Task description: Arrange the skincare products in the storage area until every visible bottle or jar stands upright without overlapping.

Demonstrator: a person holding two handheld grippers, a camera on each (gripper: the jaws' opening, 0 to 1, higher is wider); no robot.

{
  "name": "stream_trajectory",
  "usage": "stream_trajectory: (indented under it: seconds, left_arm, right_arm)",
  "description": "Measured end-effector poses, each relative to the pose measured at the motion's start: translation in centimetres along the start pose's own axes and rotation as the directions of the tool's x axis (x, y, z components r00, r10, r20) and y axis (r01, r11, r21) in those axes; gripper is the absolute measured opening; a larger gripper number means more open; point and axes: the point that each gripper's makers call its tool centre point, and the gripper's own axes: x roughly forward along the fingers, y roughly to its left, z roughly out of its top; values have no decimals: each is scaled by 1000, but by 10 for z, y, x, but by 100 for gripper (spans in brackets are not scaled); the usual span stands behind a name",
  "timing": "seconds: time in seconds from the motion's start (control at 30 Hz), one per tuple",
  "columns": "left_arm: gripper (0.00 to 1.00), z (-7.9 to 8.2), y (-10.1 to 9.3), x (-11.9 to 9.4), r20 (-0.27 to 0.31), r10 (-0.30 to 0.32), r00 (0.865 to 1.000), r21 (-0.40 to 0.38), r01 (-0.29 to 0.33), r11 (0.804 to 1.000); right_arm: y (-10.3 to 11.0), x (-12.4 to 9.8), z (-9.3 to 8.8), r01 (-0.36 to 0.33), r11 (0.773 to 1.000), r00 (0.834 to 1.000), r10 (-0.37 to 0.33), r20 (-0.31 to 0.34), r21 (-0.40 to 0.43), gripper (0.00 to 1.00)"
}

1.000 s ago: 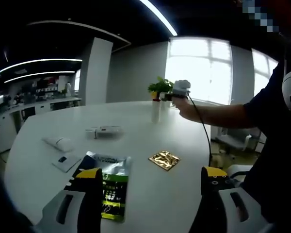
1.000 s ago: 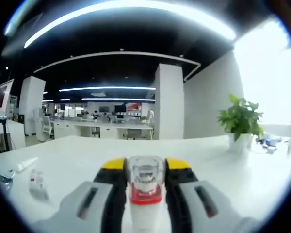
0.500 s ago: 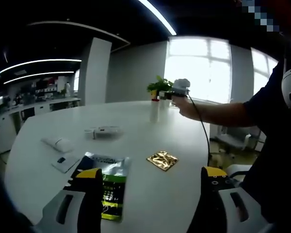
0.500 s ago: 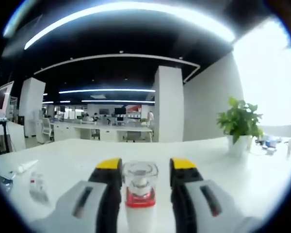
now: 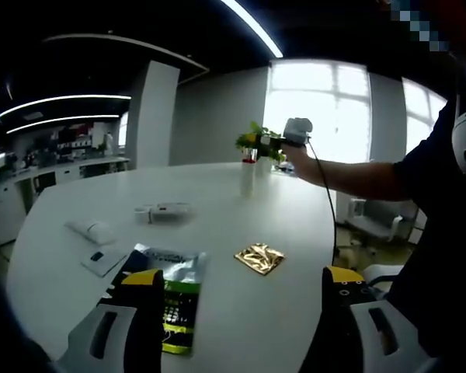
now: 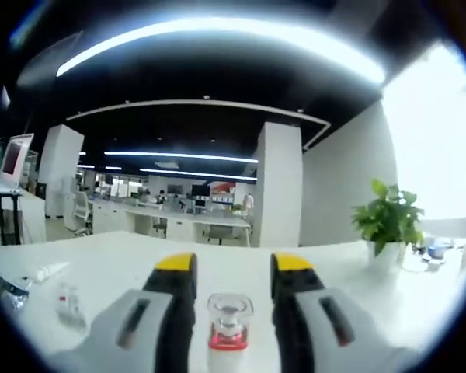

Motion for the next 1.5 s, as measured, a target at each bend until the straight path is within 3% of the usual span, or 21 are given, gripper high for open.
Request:
stream_trajectory:
  seconds: [0.37, 0.53, 0.77, 0.83, 0.9, 1.07, 1.17, 1.23, 1.3, 1.37, 1.5]
  left_arm:
    - [84, 0, 2, -2, -3, 8, 1000, 1, -8, 1000]
    - [84, 1, 1, -2, 0, 11, 1000, 2, -11, 1000]
    - [85, 0, 7, -5, 0, 18, 1000, -2, -18, 1000]
    - [85, 0, 6, -6, 0, 21, 1000, -1, -21, 1000]
    - [85, 0, 4, -5, -2, 24, 1000, -4, -24, 1000]
    - [86, 2, 3, -7, 5, 30, 1000, -7, -30, 1000]
    - [88, 2, 2, -8, 10, 39, 999, -8, -39, 999]
    - [89, 2, 3, -8, 10, 46, 999, -9, -46, 999]
    - [90, 2, 5, -9, 12, 54, 998, -10, -54, 999]
    - [91, 3, 5, -11, 18, 60, 998, -11, -60, 998]
    - [94, 5, 7, -13, 34, 78, 996, -21, -77, 997]
  right_arm:
    - [40, -6, 26, -133, 991, 988, 134, 72, -26, 44]
    - [61, -12, 29, -194, 980, 977, 196, 80, -41, 53]
    - [92, -20, 34, -316, 949, 941, 315, 121, -13, 74]
    - [95, -22, 35, -322, 947, 939, 321, 126, -14, 78]
    - [105, -26, 40, -359, 933, 920, 357, 160, -15, 88]
    - [122, -34, 45, -407, 911, 892, 411, 187, -64, 100]
    - [138, -38, 45, -463, 882, 865, 471, 176, -85, 100]
    - [146, -40, 40, -484, 870, 858, 493, 142, -93, 100]
    - [161, -43, 36, -539, 839, 830, 544, 123, -72, 100]
    - [171, -45, 29, -573, 818, 813, 576, 86, -60, 100]
    - [182, -48, 29, -580, 811, 807, 585, 80, -75, 100]
